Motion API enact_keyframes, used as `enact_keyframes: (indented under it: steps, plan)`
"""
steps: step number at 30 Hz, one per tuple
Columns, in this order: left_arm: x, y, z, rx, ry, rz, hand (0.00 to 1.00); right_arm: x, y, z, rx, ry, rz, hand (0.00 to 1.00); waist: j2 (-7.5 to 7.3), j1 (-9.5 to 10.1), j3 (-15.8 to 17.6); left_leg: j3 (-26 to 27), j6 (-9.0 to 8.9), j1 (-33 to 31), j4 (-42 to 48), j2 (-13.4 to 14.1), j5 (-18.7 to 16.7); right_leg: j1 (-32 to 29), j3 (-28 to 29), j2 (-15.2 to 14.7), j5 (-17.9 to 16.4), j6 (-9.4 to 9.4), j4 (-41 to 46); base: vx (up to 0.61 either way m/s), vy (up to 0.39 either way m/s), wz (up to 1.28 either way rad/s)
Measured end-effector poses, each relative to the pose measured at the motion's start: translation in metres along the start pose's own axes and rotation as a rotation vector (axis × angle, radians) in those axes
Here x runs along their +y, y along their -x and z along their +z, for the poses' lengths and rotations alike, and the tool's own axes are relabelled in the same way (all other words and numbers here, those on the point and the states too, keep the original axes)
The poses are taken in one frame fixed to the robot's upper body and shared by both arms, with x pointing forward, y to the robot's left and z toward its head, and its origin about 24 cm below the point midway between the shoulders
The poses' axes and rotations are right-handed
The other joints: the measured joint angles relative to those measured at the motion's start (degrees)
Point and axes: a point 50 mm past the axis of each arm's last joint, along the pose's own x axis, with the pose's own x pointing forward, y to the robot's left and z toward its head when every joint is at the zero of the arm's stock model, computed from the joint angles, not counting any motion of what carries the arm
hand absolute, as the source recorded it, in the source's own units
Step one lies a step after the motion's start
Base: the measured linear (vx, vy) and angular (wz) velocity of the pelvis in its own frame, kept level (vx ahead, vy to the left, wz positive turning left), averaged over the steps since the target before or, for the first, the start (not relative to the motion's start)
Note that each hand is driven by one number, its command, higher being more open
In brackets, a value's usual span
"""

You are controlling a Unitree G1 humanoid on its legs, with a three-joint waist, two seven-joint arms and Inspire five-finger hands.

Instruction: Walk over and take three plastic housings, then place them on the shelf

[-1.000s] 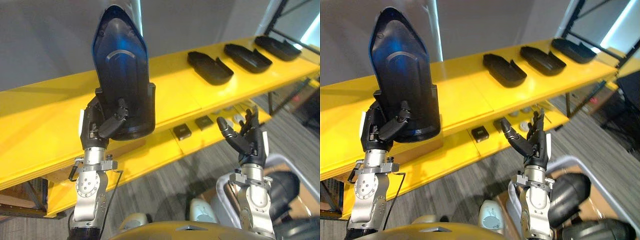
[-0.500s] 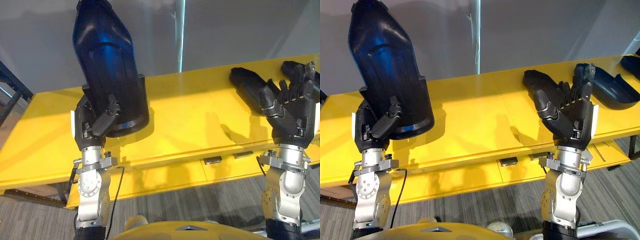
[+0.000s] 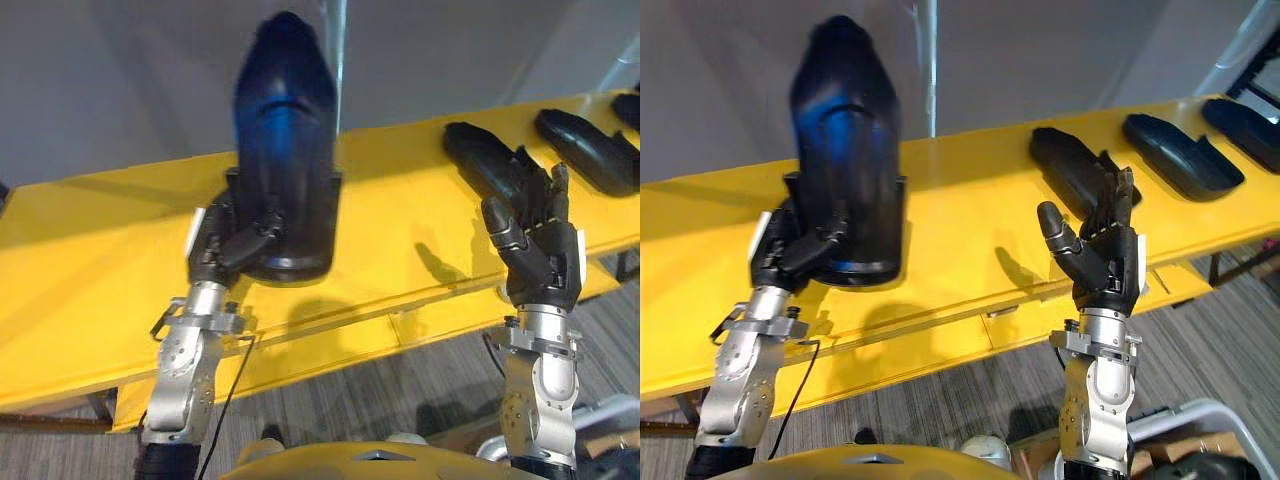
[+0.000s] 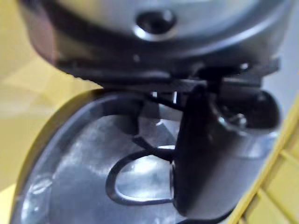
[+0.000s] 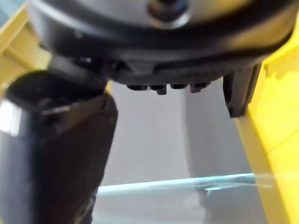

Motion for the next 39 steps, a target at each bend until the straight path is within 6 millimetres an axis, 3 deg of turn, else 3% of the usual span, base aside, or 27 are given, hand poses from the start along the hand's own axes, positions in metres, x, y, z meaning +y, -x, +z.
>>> enact_keyframes:
  steps: [3,8,12,19,24,28,29,33,39]
  plan:
    - [-0.012,-0.015,-0.02,0.108,0.044,-0.009,0.0,0.01,0.003,0.003,0.016,-0.014,0.061,1.0,0.63,-1.45,-0.34,2.73,-0.19,1.52,-1.79,0.22,0.32,-0.87,2.5,0.69,1.04,0.19,-1.02,-0.06,0.003,-0.53]
    - [-0.005,-0.023,-0.05,0.257,0.126,0.213,0.0,0.021,0.008,0.005,0.03,-0.023,0.146,1.0,0.67,-3.56,-0.35,5.55,-0.31,2.72,-3.25,0.75,0.9,-1.83,4.62,1.53,1.29,0.59,-1.28,-0.06,-0.019,-0.28]
    - [0.0,-0.033,-0.045,0.228,0.124,0.38,0.0,0.026,0.012,0.001,0.061,-0.037,0.171,1.0,0.99,-3.28,-0.46,6.29,-0.79,2.51,-3.27,1.23,1.86,-2.5,5.06,2.4,1.29,0.6,-1.29,-0.04,-0.03,-0.09]
    - [0.005,-0.038,-0.051,0.244,0.159,0.695,0.0,0.041,0.021,-0.007,0.106,-0.082,0.229,1.0,1.49,-3.44,-0.75,6.43,-0.99,2.37,-3.35,2.08,2.6,-2.52,5.37,3.11,1.28,0.57,-1.69,-0.07,-0.026,-0.02]
    - [0.001,-0.037,-0.056,0.259,0.142,0.736,0.0,0.05,0.023,-0.01,0.118,-0.11,0.249,1.0,1.91,-3.38,-1.31,6.23,-1.16,2.02,-3.37,2.42,3.71,-2.53,4.98,3.54,1.37,0.46,-2.09,-0.03,-0.017,0.03]
    - [-0.002,-0.038,-0.058,0.277,0.13,0.706,0.0,0.054,0.025,-0.011,0.12,-0.139,0.225,1.0,1.05,-3.31,-2.29,5.82,-1.06,1.57,-3.37,2.66,4.25,-2.66,4.54,3.76,1.75,0.12,-2.14,0.0,-0.009,0.05]
    - [-0.002,-0.038,-0.059,0.283,0.127,0.699,1.0,0.054,0.025,-0.011,0.12,-0.141,0.227,1.0,0.85,-3.25,-2.49,5.82,-1.07,1.57,-3.37,2.69,4.27,-2.66,4.54,3.79,1.76,0.1,-2.14,0.0,0.0,0.0]
    - [-0.002,-0.039,-0.063,0.336,0.099,0.623,1.0,0.061,0.026,-0.013,0.128,-0.157,0.251,1.0,-0.16,-2.97,-3.56,5.71,-1.01,1.52,-3.37,2.7,4.4,-2.63,4.51,3.82,1.88,-0.06,-2.14,0.0,0.0,0.0]
    - [-0.009,-0.039,-0.069,0.374,0.087,0.544,1.0,0.06,0.026,-0.013,0.128,-0.155,0.25,1.0,0.22,-2.97,-3.9,5.67,-0.89,1.6,-3.39,2.74,4.77,-2.62,4.58,3.87,1.91,-0.09,-2.17,0.0,0.0,0.0]
